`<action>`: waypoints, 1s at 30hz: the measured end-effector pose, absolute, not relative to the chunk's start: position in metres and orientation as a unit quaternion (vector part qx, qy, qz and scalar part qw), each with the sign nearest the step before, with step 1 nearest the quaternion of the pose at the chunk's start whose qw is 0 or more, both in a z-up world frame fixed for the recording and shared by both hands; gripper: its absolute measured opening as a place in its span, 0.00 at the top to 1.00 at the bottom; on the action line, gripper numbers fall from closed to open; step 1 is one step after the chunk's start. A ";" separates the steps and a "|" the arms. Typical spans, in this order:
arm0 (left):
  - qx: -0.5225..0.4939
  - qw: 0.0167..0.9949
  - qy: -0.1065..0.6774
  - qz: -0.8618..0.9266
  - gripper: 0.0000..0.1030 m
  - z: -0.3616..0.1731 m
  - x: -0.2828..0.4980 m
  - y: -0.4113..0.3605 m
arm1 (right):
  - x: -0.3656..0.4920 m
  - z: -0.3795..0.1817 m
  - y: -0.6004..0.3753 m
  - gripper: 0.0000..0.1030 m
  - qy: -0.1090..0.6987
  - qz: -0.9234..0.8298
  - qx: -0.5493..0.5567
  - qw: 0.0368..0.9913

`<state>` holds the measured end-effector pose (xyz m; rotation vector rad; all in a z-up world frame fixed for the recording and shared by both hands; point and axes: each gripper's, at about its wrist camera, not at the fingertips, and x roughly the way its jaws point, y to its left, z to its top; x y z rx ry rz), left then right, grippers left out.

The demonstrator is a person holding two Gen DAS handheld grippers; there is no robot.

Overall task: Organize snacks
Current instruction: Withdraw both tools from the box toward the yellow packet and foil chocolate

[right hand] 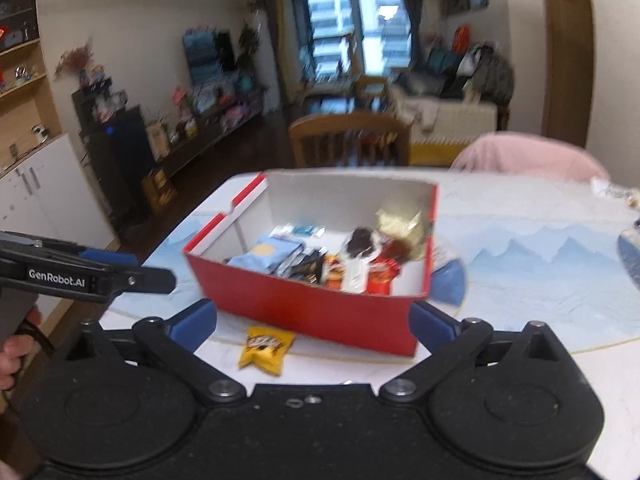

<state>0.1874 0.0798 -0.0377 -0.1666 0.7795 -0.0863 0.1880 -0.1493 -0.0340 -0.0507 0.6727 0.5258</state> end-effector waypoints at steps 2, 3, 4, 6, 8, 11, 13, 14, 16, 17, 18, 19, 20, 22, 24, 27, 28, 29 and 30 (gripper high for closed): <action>-0.083 0.917 0.388 -0.039 0.27 -0.043 0.189 0.079 | 0.187 -0.044 -0.151 0.00 0.345 0.249 -0.021 0.905; -0.085 0.916 0.391 -0.038 0.27 -0.046 0.189 0.078 | 0.187 -0.049 -0.152 0.00 0.345 0.244 -0.019 0.906; -0.085 0.914 0.394 -0.036 0.27 -0.049 0.190 0.077 | 0.187 -0.054 -0.153 0.00 0.351 0.237 -0.017 0.905; -0.082 0.912 0.400 -0.033 0.27 -0.056 0.191 0.074 | 0.191 -0.065 -0.155 0.00 0.375 0.236 -0.004 0.896; -0.080 0.910 0.407 -0.030 0.27 -0.062 0.193 0.071 | 0.198 -0.075 -0.157 0.00 0.398 0.241 0.002 0.885; -0.077 0.903 0.421 -0.028 0.27 -0.075 0.200 0.066 | 0.205 -0.091 -0.153 0.00 0.435 0.243 -0.027 0.867; -0.075 0.898 0.433 -0.030 0.27 -0.083 0.205 0.061 | 0.208 -0.099 -0.152 0.01 0.440 0.245 -0.039 0.863; -0.074 0.895 0.439 -0.032 0.27 -0.087 0.208 0.059 | 0.210 -0.103 -0.151 0.02 0.442 0.248 -0.044 0.861; -0.068 0.888 0.454 -0.030 0.27 -0.097 0.214 0.054 | 0.210 -0.108 -0.150 0.03 0.438 0.254 -0.060 0.860; -0.068 0.885 0.460 -0.030 0.27 -0.101 0.218 0.052 | 0.212 -0.111 -0.149 0.03 0.438 0.259 -0.070 0.858; -0.068 0.882 0.466 -0.030 0.27 -0.104 0.221 0.049 | 0.213 -0.113 -0.148 0.03 0.442 0.261 -0.074 0.855; -0.066 0.879 0.471 -0.027 0.27 -0.108 0.225 0.047 | 0.215 -0.116 -0.148 0.03 0.447 0.263 -0.076 0.852; -0.061 0.876 0.478 -0.023 0.27 -0.112 0.230 0.045 | 0.219 -0.119 -0.146 0.04 0.453 0.268 -0.077 0.847; -0.055 0.871 0.488 -0.018 0.27 -0.120 0.238 0.042 | 0.224 -0.125 -0.144 0.05 0.465 0.279 -0.080 0.837; -0.054 0.864 0.500 -0.012 0.27 -0.128 0.247 0.041 | 0.230 -0.129 -0.144 0.05 0.473 0.279 -0.079 0.832; -0.057 0.858 0.511 -0.002 0.27 -0.136 0.258 0.044 | 0.241 -0.134 -0.143 0.08 0.486 0.278 -0.066 0.826; -0.053 0.856 0.514 0.003 0.27 -0.138 0.261 0.043 | 0.245 -0.136 -0.142 0.10 0.493 0.278 -0.064 0.822; -0.048 0.855 0.516 0.009 0.27 -0.140 0.264 0.043 | 0.248 -0.139 -0.140 0.12 0.500 0.275 -0.070 0.818; -0.045 0.854 0.518 0.012 0.27 -0.141 0.267 0.042 | 0.250 -0.142 -0.138 0.16 0.504 0.275 -0.079 0.815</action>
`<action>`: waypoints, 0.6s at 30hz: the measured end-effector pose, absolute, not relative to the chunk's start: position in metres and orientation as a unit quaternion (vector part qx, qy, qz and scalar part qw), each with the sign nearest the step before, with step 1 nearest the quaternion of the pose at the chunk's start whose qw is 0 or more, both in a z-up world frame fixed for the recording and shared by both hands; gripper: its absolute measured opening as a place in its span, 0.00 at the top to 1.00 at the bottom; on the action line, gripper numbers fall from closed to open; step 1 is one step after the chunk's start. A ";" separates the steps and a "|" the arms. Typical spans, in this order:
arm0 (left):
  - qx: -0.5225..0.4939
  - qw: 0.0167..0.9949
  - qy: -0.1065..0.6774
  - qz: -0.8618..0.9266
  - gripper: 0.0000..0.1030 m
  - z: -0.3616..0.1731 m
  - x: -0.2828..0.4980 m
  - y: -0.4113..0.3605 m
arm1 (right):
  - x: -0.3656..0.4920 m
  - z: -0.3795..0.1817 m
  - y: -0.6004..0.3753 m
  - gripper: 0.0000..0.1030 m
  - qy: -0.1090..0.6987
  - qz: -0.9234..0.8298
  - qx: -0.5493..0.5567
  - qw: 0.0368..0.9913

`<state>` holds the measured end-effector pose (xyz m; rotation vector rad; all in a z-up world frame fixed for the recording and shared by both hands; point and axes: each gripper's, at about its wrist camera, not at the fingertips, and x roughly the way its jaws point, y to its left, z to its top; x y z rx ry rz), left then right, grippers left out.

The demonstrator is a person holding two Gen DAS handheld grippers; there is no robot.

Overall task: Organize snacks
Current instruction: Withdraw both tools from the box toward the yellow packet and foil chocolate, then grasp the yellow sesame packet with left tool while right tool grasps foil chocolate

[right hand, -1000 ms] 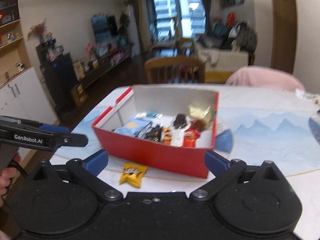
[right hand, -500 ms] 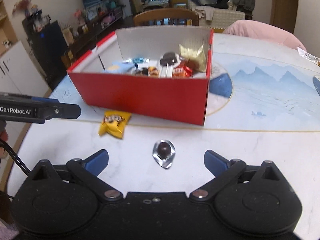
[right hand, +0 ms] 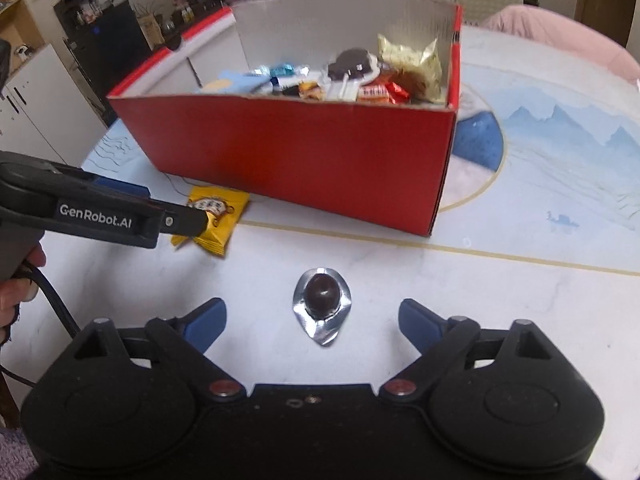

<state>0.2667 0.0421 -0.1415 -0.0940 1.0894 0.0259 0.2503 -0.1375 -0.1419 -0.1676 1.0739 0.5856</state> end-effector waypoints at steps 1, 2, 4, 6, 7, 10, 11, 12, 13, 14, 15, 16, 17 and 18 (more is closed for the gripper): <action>-0.044 0.853 0.520 0.012 0.27 -0.143 0.269 0.042 | 0.252 -0.145 -0.135 0.18 0.504 0.278 -0.088 0.813; -0.043 0.852 0.522 0.011 0.27 -0.145 0.271 0.041 | 0.253 -0.147 -0.132 0.19 0.504 0.283 -0.099 0.810; -0.038 0.850 0.525 0.011 0.27 -0.148 0.276 0.039 | 0.254 -0.150 -0.128 0.23 0.507 0.290 -0.116 0.804; -0.037 0.848 0.529 0.010 0.27 -0.151 0.281 0.038 | 0.257 -0.153 -0.124 0.29 0.508 0.294 -0.127 0.800; -0.037 0.846 0.531 0.010 0.29 -0.153 0.283 0.038 | 0.257 -0.153 -0.122 0.30 0.504 0.296 -0.132 0.801; -0.033 0.844 0.536 0.010 0.29 -0.157 0.287 0.036 | 0.257 -0.153 -0.118 0.36 0.499 0.300 -0.143 0.800; -0.032 0.843 0.536 0.009 0.32 -0.158 0.287 0.036 | 0.257 -0.153 -0.117 0.40 0.496 0.302 -0.149 0.800; -0.032 0.842 0.538 0.007 0.34 -0.160 0.289 0.035 | 0.257 -0.152 -0.116 0.43 0.495 0.304 -0.154 0.799; -0.033 0.841 0.540 0.007 0.37 -0.161 0.290 0.035 | 0.256 -0.152 -0.115 0.45 0.494 0.304 -0.159 0.799; -0.033 0.840 0.541 0.006 0.39 -0.162 0.291 0.035 | 0.255 -0.151 -0.114 0.47 0.493 0.305 -0.162 0.798; -0.031 0.840 0.541 0.007 0.39 -0.163 0.291 0.034 | 0.255 -0.152 -0.113 0.49 0.493 0.307 -0.164 0.797; -0.029 0.840 0.541 0.006 0.41 -0.163 0.291 0.034 | 0.254 -0.152 -0.113 0.50 0.492 0.307 -0.167 0.797; -0.029 0.840 0.542 0.004 0.43 -0.164 0.291 0.034 | 0.253 -0.151 -0.112 0.52 0.491 0.306 -0.170 0.797; -0.029 0.841 0.541 0.004 0.45 -0.164 0.291 0.034 | 0.252 -0.150 -0.111 0.55 0.490 0.305 -0.174 0.798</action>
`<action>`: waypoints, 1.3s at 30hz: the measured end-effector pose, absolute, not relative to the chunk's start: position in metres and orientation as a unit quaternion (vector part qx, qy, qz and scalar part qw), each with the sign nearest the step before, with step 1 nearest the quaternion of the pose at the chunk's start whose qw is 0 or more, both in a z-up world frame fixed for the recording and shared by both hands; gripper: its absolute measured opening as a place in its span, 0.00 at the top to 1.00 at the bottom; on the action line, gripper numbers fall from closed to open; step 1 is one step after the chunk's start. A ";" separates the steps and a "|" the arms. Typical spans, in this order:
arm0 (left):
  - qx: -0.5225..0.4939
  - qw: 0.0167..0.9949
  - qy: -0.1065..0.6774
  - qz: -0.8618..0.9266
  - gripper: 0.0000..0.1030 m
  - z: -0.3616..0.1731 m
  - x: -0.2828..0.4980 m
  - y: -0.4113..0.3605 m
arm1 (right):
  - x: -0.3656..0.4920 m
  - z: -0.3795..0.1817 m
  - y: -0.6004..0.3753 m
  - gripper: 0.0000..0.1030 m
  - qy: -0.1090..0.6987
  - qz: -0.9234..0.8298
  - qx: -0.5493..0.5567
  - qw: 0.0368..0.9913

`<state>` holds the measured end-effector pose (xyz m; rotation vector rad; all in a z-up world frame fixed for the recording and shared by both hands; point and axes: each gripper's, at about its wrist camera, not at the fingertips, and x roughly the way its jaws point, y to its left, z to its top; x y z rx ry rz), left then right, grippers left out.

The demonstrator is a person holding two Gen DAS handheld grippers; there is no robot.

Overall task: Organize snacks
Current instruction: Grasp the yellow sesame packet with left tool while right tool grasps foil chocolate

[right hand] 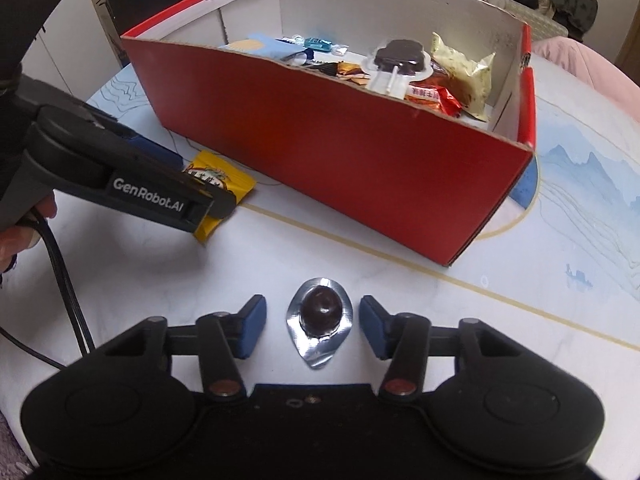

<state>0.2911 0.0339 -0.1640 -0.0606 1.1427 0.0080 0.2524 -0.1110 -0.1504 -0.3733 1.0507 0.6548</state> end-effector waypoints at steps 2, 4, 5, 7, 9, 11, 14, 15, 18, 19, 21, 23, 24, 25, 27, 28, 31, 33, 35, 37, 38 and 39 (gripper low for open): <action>-0.026 0.842 0.539 0.002 0.52 -0.164 0.291 0.033 | 0.251 -0.150 -0.110 0.58 0.487 0.302 -0.178 0.800; -0.026 0.843 0.538 -0.002 0.58 -0.163 0.290 0.033 | 0.251 -0.150 -0.111 0.62 0.487 0.296 -0.175 0.802; -0.028 0.843 0.538 -0.004 0.59 -0.162 0.290 0.034 | 0.251 -0.149 -0.112 0.65 0.487 0.294 -0.174 0.804; -0.033 0.843 0.537 -0.005 0.60 -0.162 0.288 0.035 | 0.252 -0.150 -0.113 0.66 0.487 0.292 -0.172 0.805; -0.037 0.844 0.536 -0.004 0.61 -0.162 0.285 0.037 | 0.251 -0.151 -0.114 0.66 0.487 0.288 -0.168 0.807; -0.042 0.843 0.536 -0.003 0.61 -0.161 0.282 0.040 | 0.250 -0.150 -0.115 0.66 0.484 0.285 -0.162 0.811; -0.047 0.844 0.534 -0.004 0.62 -0.159 0.276 0.043 | 0.248 -0.149 -0.118 0.66 0.487 0.277 -0.149 0.815; -0.049 0.845 0.533 -0.005 0.62 -0.158 0.273 0.044 | 0.248 -0.148 -0.119 0.66 0.489 0.276 -0.144 0.815; -0.051 0.848 0.527 -0.006 0.62 -0.153 0.267 0.046 | 0.243 -0.142 -0.123 0.66 0.485 0.274 -0.131 0.820; -0.052 0.849 0.525 -0.007 0.62 -0.151 0.263 0.047 | 0.242 -0.139 -0.123 0.66 0.484 0.274 -0.127 0.821; -0.055 0.851 0.522 -0.007 0.62 -0.146 0.258 0.049 | 0.237 -0.135 -0.124 0.66 0.480 0.272 -0.122 0.825; -0.057 0.853 0.519 -0.007 0.62 -0.141 0.252 0.052 | 0.233 -0.130 -0.124 0.66 0.477 0.272 -0.116 0.827; -0.057 0.855 0.516 -0.008 0.62 -0.139 0.249 0.053 | 0.231 -0.128 -0.125 0.66 0.475 0.273 -0.112 0.829; -0.058 0.856 0.513 -0.008 0.62 -0.136 0.246 0.055 | 0.228 -0.124 -0.125 0.66 0.472 0.272 -0.110 0.831; -0.062 0.859 0.508 -0.009 0.62 -0.131 0.240 0.057 | 0.223 -0.117 -0.125 0.66 0.468 0.272 -0.104 0.835; -0.065 0.860 0.506 -0.009 0.62 -0.128 0.238 0.059 | 0.222 -0.113 -0.125 0.66 0.465 0.273 -0.099 0.836; -0.069 0.865 0.496 -0.009 0.62 -0.119 0.231 0.064 | 0.217 -0.103 -0.122 0.66 0.455 0.272 -0.091 0.843; -0.070 0.870 0.488 -0.011 0.62 -0.112 0.226 0.066 | 0.214 -0.096 -0.122 0.66 0.450 0.272 -0.083 0.847; -0.071 0.875 0.479 -0.012 0.62 -0.104 0.222 0.068 | 0.210 -0.088 -0.120 0.66 0.443 0.270 -0.077 0.851; -0.073 0.879 0.471 -0.014 0.62 -0.096 0.218 0.070 | 0.206 -0.079 -0.120 0.66 0.435 0.270 -0.072 0.856; -0.074 0.882 0.466 -0.015 0.62 -0.092 0.216 0.071 | 0.205 -0.075 -0.120 0.66 0.430 0.270 -0.068 0.859; -0.074 0.884 0.461 -0.016 0.62 -0.088 0.215 0.072 | 0.205 -0.071 -0.120 0.66 0.426 0.269 -0.065 0.861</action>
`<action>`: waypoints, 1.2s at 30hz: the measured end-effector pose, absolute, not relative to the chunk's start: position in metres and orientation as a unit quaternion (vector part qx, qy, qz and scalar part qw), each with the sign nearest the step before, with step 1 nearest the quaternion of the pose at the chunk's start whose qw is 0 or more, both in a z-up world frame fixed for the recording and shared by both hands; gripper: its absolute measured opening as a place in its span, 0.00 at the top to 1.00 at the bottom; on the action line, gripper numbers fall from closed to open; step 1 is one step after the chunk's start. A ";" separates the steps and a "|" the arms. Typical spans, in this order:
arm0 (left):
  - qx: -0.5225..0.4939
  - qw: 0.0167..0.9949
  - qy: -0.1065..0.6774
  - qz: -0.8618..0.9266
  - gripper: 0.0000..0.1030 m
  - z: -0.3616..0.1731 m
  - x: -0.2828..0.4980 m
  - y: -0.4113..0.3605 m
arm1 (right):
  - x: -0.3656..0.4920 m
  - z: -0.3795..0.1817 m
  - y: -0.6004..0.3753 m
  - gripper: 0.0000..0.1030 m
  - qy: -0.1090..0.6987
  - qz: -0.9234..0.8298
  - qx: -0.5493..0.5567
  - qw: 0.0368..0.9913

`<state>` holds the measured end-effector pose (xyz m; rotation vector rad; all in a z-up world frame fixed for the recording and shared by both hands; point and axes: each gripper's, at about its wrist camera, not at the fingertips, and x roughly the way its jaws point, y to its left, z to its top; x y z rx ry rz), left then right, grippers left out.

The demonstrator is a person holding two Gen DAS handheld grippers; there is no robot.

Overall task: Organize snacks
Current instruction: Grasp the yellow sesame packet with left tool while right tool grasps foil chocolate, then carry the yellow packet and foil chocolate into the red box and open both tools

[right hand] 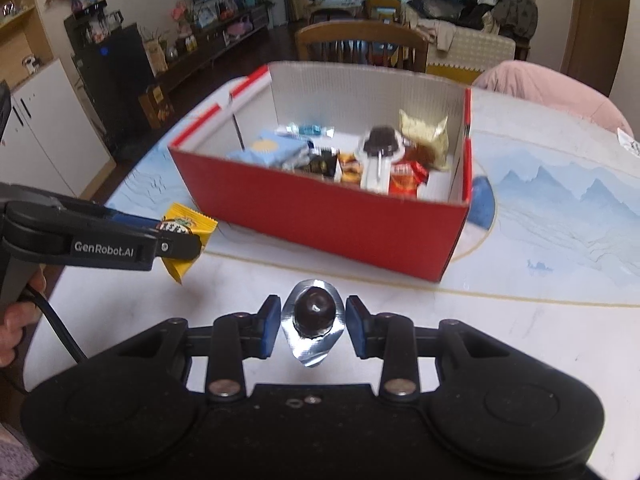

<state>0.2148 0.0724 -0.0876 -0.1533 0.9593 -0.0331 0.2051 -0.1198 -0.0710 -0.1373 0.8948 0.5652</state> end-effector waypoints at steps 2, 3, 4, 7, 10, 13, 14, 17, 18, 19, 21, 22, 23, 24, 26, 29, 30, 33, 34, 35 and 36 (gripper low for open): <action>-0.076 0.888 0.453 -0.018 0.62 -0.079 0.212 0.075 | 0.205 -0.063 -0.119 0.66 0.418 0.265 -0.059 0.867; -0.077 0.890 0.449 -0.020 0.62 -0.075 0.212 0.076 | 0.205 -0.059 -0.119 0.66 0.413 0.262 -0.057 0.870; -0.078 0.892 0.445 -0.020 0.62 -0.071 0.212 0.077 | 0.207 -0.057 -0.118 0.66 0.410 0.260 -0.054 0.873; -0.080 0.898 0.432 -0.022 0.62 -0.060 0.212 0.080 | 0.212 -0.046 -0.117 0.66 0.400 0.254 -0.045 0.880; -0.078 0.903 0.421 -0.022 0.62 -0.050 0.215 0.082 | 0.216 -0.037 -0.115 0.66 0.387 0.252 -0.041 0.886; -0.077 0.908 0.412 -0.024 0.62 -0.041 0.219 0.083 | 0.222 -0.028 -0.113 0.66 0.378 0.251 -0.039 0.890; -0.076 0.909 0.410 -0.025 0.62 -0.039 0.221 0.084 | 0.225 -0.026 -0.111 0.66 0.376 0.250 -0.038 0.892; -0.076 0.912 0.402 -0.025 0.62 -0.031 0.227 0.086 | 0.235 -0.020 -0.108 0.66 0.370 0.249 -0.035 0.895; -0.076 0.913 0.401 -0.026 0.62 -0.029 0.229 0.087 | 0.237 -0.019 -0.107 0.66 0.368 0.249 -0.035 0.895; -0.075 0.913 0.400 -0.026 0.62 -0.027 0.232 0.087 | 0.240 -0.018 -0.105 0.66 0.366 0.249 -0.035 0.896; -0.070 0.915 0.397 -0.026 0.62 -0.024 0.238 0.087 | 0.246 -0.015 -0.102 0.66 0.363 0.248 -0.037 0.897; -0.067 0.915 0.397 -0.027 0.62 -0.022 0.242 0.087 | 0.249 -0.014 -0.099 0.66 0.361 0.248 -0.039 0.898; -0.065 0.916 0.396 -0.027 0.62 -0.021 0.245 0.087 | 0.254 -0.013 -0.097 0.66 0.360 0.246 -0.041 0.899; -0.063 0.916 0.395 -0.028 0.62 -0.020 0.249 0.087 | 0.257 -0.013 -0.096 0.66 0.361 0.245 -0.040 0.899; -0.059 0.916 0.395 -0.028 0.62 -0.018 0.256 0.088 | 0.266 -0.014 -0.092 0.66 0.365 0.245 -0.036 0.897; -0.058 0.914 0.400 -0.024 0.62 -0.019 0.268 0.091 | 0.276 -0.018 -0.088 0.66 0.371 0.241 -0.036 0.896; -0.058 0.913 0.403 -0.022 0.62 -0.020 0.273 0.092 | 0.281 -0.019 -0.087 0.66 0.373 0.241 -0.036 0.895; -0.056 0.910 0.411 -0.016 0.62 -0.024 0.285 0.095 | 0.291 -0.022 -0.080 0.66 0.380 0.241 -0.039 0.892; -0.053 0.909 0.413 -0.014 0.62 -0.025 0.289 0.096 | 0.294 -0.024 -0.079 0.66 0.382 0.242 -0.041 0.891; -0.051 0.908 0.417 -0.011 0.62 -0.027 0.294 0.097 | 0.299 -0.027 -0.076 0.66 0.386 0.243 -0.047 0.889; -0.049 0.906 0.420 -0.008 0.62 -0.029 0.298 0.097 | 0.302 -0.028 -0.075 0.66 0.389 0.243 -0.051 0.887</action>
